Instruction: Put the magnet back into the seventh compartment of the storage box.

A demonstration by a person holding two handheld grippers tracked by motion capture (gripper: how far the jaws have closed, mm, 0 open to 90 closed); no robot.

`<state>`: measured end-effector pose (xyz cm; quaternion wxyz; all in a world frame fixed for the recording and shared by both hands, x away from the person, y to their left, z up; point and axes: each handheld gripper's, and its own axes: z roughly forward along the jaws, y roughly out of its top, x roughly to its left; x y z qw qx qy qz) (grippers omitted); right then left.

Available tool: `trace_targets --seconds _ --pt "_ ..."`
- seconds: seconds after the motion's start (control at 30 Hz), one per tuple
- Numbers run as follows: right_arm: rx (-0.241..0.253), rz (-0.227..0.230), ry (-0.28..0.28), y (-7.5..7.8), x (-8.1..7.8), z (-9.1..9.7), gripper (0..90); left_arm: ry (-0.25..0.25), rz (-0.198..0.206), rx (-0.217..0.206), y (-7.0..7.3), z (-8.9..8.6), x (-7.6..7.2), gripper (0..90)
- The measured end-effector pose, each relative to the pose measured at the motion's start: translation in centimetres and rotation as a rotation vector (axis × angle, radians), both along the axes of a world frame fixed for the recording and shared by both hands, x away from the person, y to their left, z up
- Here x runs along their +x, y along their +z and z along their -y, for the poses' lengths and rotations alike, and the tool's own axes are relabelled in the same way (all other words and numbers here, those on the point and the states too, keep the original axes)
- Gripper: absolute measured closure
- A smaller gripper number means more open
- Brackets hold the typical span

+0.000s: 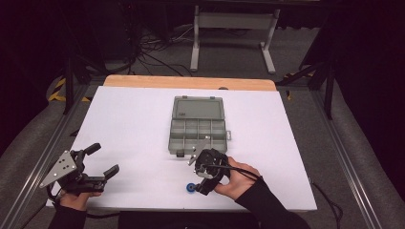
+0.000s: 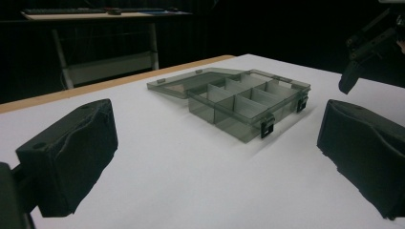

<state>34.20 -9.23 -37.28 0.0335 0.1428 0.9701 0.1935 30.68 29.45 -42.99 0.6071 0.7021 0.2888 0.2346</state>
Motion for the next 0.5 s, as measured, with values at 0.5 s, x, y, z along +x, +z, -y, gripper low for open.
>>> trace_targets --seconds 0.5 --pt "-0.039 -0.052 0.024 -2.5 0.0 -1.2 18.6 -0.002 -0.003 -0.001 0.0 0.0 0.0 0.4"
